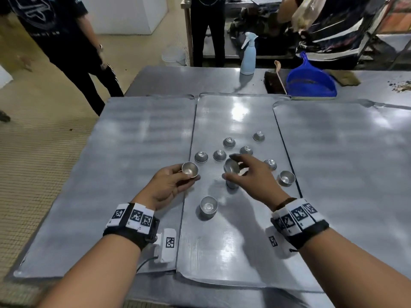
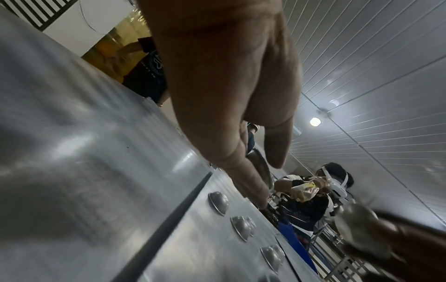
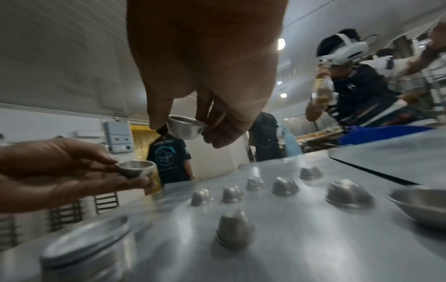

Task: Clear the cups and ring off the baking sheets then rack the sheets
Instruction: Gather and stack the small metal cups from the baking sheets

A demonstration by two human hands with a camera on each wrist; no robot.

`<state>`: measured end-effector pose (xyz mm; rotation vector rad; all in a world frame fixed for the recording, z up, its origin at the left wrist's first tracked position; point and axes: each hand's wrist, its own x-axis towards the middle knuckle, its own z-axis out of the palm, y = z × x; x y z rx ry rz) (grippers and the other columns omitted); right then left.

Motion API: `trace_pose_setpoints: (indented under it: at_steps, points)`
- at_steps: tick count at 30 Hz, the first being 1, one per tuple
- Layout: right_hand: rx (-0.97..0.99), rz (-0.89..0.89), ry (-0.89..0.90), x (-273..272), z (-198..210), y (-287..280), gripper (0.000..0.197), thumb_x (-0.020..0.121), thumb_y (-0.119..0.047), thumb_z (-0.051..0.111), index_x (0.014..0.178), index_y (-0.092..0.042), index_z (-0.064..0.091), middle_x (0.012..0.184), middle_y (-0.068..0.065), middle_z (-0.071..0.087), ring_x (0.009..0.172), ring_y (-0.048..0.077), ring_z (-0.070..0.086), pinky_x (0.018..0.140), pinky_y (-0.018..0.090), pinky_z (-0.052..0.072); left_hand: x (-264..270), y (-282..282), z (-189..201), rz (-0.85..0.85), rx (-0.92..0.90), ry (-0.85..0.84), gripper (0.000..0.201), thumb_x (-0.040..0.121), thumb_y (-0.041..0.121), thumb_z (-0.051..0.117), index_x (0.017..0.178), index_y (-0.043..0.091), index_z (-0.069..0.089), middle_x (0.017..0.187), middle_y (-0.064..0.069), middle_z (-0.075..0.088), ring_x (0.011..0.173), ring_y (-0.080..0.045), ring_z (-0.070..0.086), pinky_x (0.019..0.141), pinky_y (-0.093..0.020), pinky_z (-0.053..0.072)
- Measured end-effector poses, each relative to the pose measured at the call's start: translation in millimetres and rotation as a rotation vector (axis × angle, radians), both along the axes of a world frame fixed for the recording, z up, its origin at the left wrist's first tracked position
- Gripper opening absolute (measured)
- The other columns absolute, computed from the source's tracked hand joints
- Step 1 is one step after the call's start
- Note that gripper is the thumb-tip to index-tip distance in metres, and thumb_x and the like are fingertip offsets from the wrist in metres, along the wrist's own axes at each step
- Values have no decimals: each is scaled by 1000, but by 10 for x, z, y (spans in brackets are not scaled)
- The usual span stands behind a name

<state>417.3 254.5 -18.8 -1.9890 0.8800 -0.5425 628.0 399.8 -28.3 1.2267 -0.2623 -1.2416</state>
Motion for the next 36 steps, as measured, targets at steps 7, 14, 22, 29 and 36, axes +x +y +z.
trace_pose_setpoints:
  at_steps: [7,14,22,29,36]
  points:
    - [-55,311,42,227,158,89,57,76,-38,81,129,-31,61,120,-9,67,109,4,61,92,27,51,-435,-27,129,-126,-29,-57,39,92,-20,41,119,-6,65,107,-20,72,96,-23,71,91,-31,59]
    - [-48,353,89,230,24,57,61,72,-38,81,129,-36,60,116,-14,69,105,8,63,93,38,53,-535,-2,151,-125,-40,-1,48,74,-5,54,120,-5,66,102,-19,70,91,-25,69,102,-41,53]
    - [-18,272,119,73,112,-213,60,84,-33,75,139,-33,53,134,-14,59,113,3,58,92,26,47,-533,-19,147,35,-47,48,23,95,-2,59,117,-7,65,108,-24,73,98,-29,76,79,-27,62]
    - [-137,174,580,-140,-293,-534,64,85,-42,71,143,-25,51,137,7,54,122,25,55,96,31,40,-469,-100,107,86,20,-4,21,98,-1,59,117,-8,63,106,-22,75,100,-31,75,78,-25,62]
    - [-105,254,671,-66,-562,-386,69,86,-46,69,149,-37,41,131,7,39,113,27,57,98,32,42,-417,-163,102,33,32,-12,21,98,-1,58,116,-7,64,103,-19,76,98,-29,76,75,-23,61]
